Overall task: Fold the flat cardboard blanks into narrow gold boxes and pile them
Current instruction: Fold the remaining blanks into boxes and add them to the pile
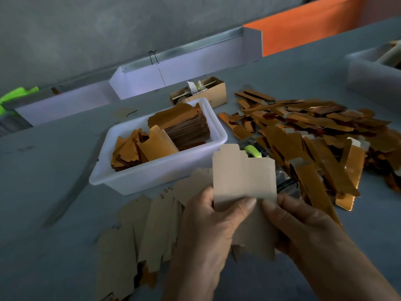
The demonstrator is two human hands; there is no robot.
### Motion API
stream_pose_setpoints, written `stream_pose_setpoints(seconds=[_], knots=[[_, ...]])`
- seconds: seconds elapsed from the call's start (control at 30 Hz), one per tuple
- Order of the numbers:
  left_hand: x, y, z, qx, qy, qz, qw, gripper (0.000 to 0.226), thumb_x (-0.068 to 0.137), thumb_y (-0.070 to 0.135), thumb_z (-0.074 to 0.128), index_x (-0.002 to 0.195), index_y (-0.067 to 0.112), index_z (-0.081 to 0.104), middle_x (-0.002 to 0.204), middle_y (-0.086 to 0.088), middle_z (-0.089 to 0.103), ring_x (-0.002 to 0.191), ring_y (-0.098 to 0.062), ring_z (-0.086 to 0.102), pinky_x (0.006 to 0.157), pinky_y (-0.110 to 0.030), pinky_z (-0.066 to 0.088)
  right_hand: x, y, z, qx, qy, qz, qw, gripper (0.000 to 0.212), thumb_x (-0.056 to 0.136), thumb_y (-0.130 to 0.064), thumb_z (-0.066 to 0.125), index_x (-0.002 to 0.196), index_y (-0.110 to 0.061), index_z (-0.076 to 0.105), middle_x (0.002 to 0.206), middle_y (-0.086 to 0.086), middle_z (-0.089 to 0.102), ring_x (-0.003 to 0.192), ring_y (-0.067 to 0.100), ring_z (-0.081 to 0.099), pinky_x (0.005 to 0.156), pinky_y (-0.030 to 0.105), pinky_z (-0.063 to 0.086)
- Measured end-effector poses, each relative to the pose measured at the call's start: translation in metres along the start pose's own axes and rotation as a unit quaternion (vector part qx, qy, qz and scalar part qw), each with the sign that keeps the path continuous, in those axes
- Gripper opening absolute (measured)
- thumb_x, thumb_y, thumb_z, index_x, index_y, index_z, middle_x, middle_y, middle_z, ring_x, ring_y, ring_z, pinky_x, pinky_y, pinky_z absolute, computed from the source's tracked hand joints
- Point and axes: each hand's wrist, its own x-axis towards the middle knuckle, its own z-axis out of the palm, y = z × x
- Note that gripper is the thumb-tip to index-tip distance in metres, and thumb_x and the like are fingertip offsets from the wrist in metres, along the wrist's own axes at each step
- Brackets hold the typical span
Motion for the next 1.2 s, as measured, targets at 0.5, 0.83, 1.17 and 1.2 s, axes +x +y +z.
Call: stream_pose_setpoints(seconds=[0.5, 0.83, 1.17, 1.2], knots=[[-0.002, -0.009, 0.017, 0.043, 0.013, 0.041, 0.998, 0.023, 0.068, 0.039, 0.070, 0.078, 0.018, 0.070, 0.067, -0.004, 0.070, 0.064, -0.025, 0.068, 0.056, -0.044, 0.057, -0.017, -0.002, 0.011, -0.389, 0.198, -0.259, 0.862, 0.025, 0.067, -0.019, 0.075, 0.070, -0.030, 0.053, 0.055, -0.005, 0.055, 0.066, -0.003, 0.056, 0.050, 0.002, 0.039], [-0.008, -0.002, 0.008, 0.031, -0.115, 0.078, 0.990, 0.039, 0.085, 0.054, 0.057, 0.080, 0.016, 0.066, 0.071, -0.009, 0.067, 0.064, -0.021, 0.064, 0.056, -0.027, 0.048, -0.024, -0.026, 0.007, -0.309, 0.033, -0.203, 0.929, 0.024, 0.072, -0.043, 0.059, 0.093, -0.031, 0.059, 0.082, -0.018, 0.067, 0.070, -0.003, 0.065, 0.061, 0.008, 0.048], [-0.011, -0.006, 0.006, 0.059, -0.205, 0.021, 0.977, 0.013, 0.084, 0.038, 0.063, 0.096, 0.035, 0.068, 0.082, 0.010, 0.072, 0.078, -0.001, 0.066, 0.068, -0.019, 0.049, -0.010, -0.018, -0.004, -0.119, 0.099, -0.046, 0.987, 0.049, 0.049, -0.052, 0.067, 0.088, -0.023, 0.070, 0.085, -0.005, 0.072, 0.084, 0.013, 0.068, 0.083, 0.039, 0.052], [-0.011, -0.007, 0.008, 0.054, -0.210, 0.008, 0.976, 0.022, 0.078, 0.041, 0.065, 0.098, 0.034, 0.066, 0.085, 0.009, 0.073, 0.082, -0.004, 0.068, 0.074, -0.025, 0.051, -0.009, -0.017, -0.004, -0.090, 0.087, -0.031, 0.992, 0.041, 0.054, -0.045, 0.069, 0.088, -0.023, 0.072, 0.087, 0.000, 0.073, 0.089, 0.018, 0.068, 0.088, 0.043, 0.051]])
